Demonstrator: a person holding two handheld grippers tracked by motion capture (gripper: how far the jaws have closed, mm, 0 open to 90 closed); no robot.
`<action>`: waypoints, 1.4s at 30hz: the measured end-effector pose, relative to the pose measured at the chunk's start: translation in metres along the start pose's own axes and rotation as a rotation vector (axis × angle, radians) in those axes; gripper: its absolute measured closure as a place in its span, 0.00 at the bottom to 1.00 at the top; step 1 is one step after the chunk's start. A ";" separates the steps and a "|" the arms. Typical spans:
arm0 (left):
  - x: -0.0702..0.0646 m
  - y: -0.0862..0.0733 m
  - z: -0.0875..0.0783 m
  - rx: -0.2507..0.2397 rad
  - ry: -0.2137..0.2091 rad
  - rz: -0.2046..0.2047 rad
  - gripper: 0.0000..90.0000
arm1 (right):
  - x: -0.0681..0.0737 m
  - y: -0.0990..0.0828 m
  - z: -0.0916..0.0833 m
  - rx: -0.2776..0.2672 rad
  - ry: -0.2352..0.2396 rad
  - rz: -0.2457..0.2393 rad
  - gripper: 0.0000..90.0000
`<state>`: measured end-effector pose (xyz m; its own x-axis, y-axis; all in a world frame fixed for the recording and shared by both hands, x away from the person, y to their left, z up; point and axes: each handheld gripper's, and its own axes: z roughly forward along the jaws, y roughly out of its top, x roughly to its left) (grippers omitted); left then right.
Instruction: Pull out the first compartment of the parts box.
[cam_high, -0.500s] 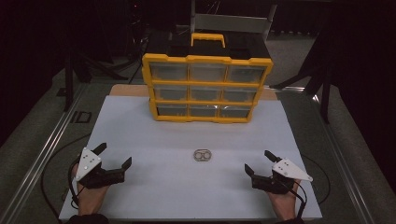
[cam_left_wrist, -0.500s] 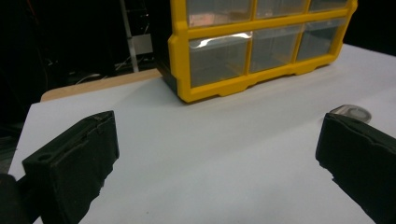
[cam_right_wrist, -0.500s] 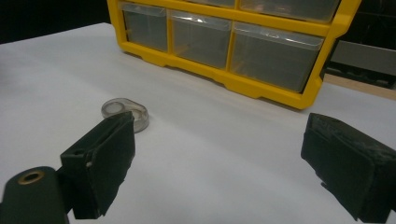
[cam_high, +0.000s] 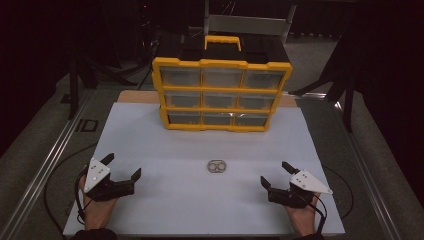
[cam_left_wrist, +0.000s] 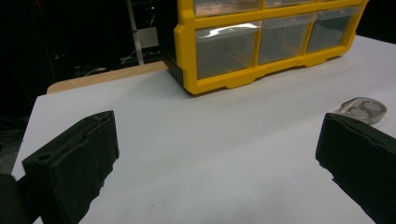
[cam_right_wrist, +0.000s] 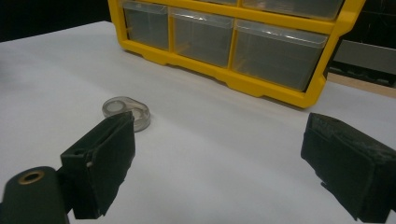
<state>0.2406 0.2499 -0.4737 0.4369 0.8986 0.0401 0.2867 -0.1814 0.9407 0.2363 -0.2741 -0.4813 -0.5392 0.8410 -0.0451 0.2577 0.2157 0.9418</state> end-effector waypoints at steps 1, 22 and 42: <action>-0.001 0.000 0.001 0.003 0.000 0.002 0.00 | 0.000 0.000 0.000 0.000 -0.001 0.000 0.11; -0.023 0.020 0.024 0.039 -0.034 0.074 0.00 | 0.004 0.003 0.002 0.007 -0.025 -0.023 0.11; -0.045 0.038 0.061 0.065 -0.088 0.136 0.00 | 0.000 0.002 -0.003 -0.023 -0.041 0.000 0.11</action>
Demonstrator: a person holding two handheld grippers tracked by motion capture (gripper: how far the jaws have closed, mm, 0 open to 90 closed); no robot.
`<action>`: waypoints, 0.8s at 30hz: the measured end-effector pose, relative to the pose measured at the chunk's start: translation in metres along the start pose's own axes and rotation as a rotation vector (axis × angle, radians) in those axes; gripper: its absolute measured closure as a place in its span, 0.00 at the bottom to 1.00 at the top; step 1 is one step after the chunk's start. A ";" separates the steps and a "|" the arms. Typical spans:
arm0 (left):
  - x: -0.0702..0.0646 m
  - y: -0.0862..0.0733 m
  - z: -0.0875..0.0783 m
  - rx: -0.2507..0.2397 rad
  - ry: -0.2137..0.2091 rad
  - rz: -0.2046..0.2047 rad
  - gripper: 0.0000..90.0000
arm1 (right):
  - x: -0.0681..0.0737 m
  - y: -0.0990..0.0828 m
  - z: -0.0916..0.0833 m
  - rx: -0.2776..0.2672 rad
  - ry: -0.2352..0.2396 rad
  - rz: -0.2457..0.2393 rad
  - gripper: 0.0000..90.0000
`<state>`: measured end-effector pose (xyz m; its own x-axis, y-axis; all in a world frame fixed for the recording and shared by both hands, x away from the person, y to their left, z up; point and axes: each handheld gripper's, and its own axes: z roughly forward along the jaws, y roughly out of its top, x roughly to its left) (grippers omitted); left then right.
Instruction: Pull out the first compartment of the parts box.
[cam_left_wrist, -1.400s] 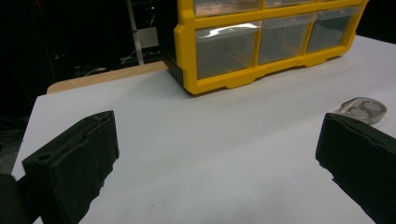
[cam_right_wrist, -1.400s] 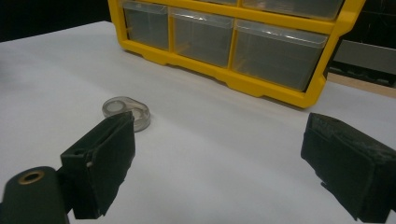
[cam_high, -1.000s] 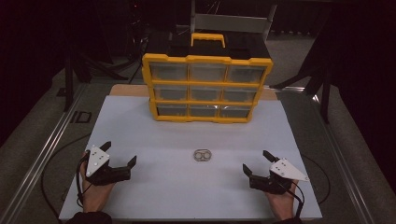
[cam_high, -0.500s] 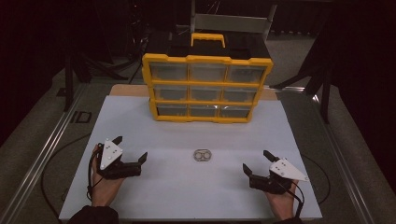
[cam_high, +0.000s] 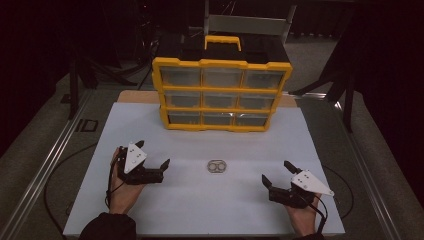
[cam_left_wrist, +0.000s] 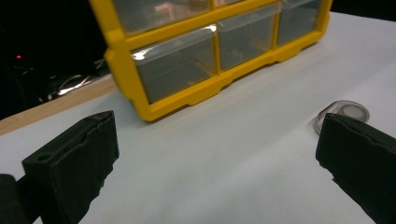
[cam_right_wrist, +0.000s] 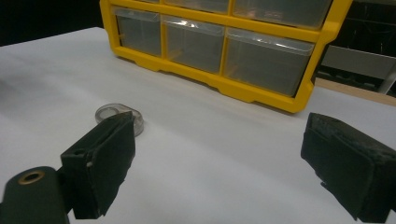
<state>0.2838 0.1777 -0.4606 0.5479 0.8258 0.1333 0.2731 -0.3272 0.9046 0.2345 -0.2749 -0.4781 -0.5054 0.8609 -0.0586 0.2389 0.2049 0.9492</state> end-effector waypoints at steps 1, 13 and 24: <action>-0.001 0.001 0.002 0.003 -0.005 0.002 0.00 | 0.000 0.000 0.000 -0.002 -0.002 0.006 0.11; -0.004 0.009 0.021 0.008 -0.018 0.016 0.00 | -0.002 -0.001 -0.001 -0.008 -0.013 0.011 0.11; -0.003 0.018 0.042 0.021 -0.016 0.036 0.00 | 0.000 -0.001 -0.001 -0.005 -0.015 0.007 0.11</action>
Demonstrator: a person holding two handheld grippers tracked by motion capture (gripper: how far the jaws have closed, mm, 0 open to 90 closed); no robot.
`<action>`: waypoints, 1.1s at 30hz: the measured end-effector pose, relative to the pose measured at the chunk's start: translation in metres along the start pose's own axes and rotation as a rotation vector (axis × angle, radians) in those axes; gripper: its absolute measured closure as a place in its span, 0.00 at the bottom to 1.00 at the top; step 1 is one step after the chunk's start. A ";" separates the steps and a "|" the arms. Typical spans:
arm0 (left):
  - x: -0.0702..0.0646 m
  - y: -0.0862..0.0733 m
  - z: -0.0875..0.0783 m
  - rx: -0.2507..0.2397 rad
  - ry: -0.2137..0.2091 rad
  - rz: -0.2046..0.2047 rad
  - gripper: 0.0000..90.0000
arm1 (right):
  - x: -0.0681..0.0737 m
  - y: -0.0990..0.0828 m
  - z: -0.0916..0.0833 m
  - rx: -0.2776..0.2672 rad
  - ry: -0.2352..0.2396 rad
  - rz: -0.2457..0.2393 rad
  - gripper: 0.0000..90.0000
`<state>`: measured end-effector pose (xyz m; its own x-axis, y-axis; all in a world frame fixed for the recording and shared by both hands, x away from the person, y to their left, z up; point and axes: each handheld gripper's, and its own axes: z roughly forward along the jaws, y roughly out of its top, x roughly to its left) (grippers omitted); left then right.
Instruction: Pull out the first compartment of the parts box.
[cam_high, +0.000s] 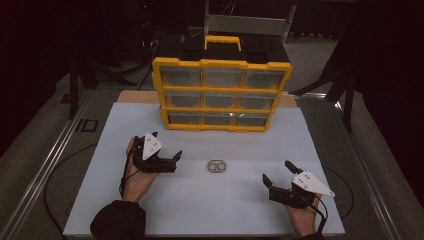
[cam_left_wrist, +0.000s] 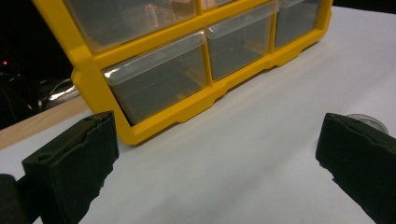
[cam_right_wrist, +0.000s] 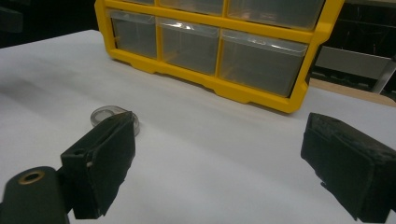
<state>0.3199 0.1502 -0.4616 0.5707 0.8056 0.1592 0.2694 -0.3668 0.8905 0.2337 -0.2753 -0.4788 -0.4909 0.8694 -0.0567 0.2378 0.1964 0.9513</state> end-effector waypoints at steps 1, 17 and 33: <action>0.000 0.001 0.002 0.003 0.001 0.004 0.00 | 0.000 0.000 0.000 0.001 0.000 0.001 0.11; 0.002 0.009 0.030 0.051 -0.007 0.063 0.00 | 0.000 0.000 -0.002 -0.004 -0.017 -0.006 0.11; 0.000 0.012 0.056 0.116 -0.007 0.132 0.00 | -0.001 -0.001 -0.002 -0.008 -0.032 -0.006 0.11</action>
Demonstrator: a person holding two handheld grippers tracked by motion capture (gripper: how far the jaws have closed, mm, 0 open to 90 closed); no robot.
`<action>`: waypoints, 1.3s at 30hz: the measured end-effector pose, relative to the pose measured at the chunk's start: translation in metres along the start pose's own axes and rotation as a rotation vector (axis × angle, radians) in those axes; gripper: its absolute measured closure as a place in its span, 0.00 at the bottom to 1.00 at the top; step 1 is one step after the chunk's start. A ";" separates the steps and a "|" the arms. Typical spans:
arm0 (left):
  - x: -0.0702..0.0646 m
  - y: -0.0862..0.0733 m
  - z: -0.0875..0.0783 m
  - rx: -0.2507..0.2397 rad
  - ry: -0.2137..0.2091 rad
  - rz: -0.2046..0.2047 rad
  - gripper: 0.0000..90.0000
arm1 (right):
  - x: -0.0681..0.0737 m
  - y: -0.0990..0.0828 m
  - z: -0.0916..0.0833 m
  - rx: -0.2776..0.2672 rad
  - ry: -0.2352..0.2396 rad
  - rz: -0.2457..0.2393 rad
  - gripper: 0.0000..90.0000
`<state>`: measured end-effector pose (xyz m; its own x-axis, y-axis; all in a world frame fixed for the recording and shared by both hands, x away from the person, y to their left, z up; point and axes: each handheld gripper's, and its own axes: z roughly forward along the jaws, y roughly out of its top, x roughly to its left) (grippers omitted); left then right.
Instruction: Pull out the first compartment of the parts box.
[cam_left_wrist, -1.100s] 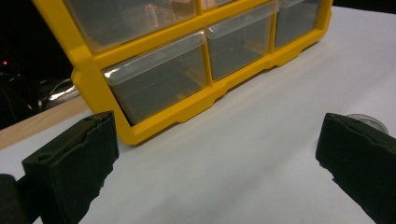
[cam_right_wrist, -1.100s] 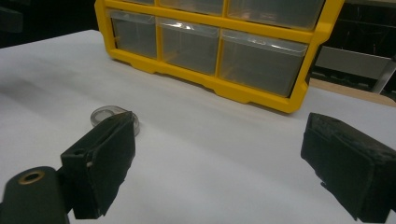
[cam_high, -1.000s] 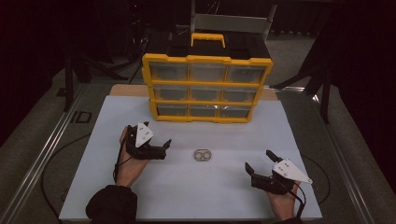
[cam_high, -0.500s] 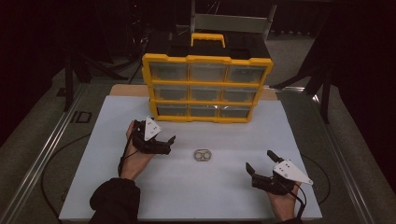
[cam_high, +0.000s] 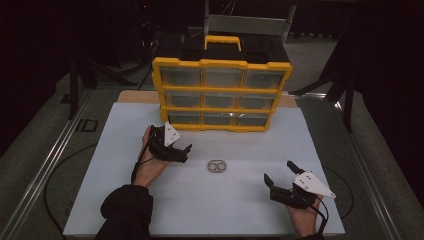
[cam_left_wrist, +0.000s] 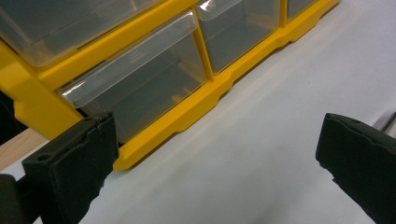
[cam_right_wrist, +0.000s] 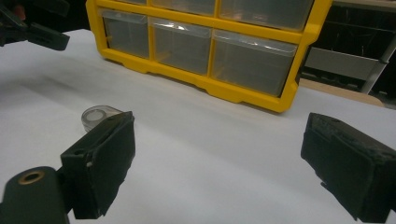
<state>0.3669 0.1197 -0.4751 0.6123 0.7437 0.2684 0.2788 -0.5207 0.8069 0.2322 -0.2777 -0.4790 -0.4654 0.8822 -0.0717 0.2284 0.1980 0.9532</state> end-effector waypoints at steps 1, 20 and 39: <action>0.001 0.001 0.003 -0.001 0.003 0.003 0.00 | 0.000 0.000 0.000 0.000 -0.001 0.000 0.11; 0.001 0.019 0.023 0.043 0.050 0.098 0.00 | -0.002 0.000 -0.002 -0.007 -0.010 0.006 0.11; -0.002 0.034 0.031 0.114 0.136 0.271 0.00 | -0.001 0.000 -0.002 -0.007 -0.006 0.006 0.11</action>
<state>0.3982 0.0874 -0.4650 0.5729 0.6170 0.5395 0.2054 -0.7453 0.6343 0.2314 -0.2794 -0.4782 -0.4591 0.8858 -0.0679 0.2250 0.1898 0.9557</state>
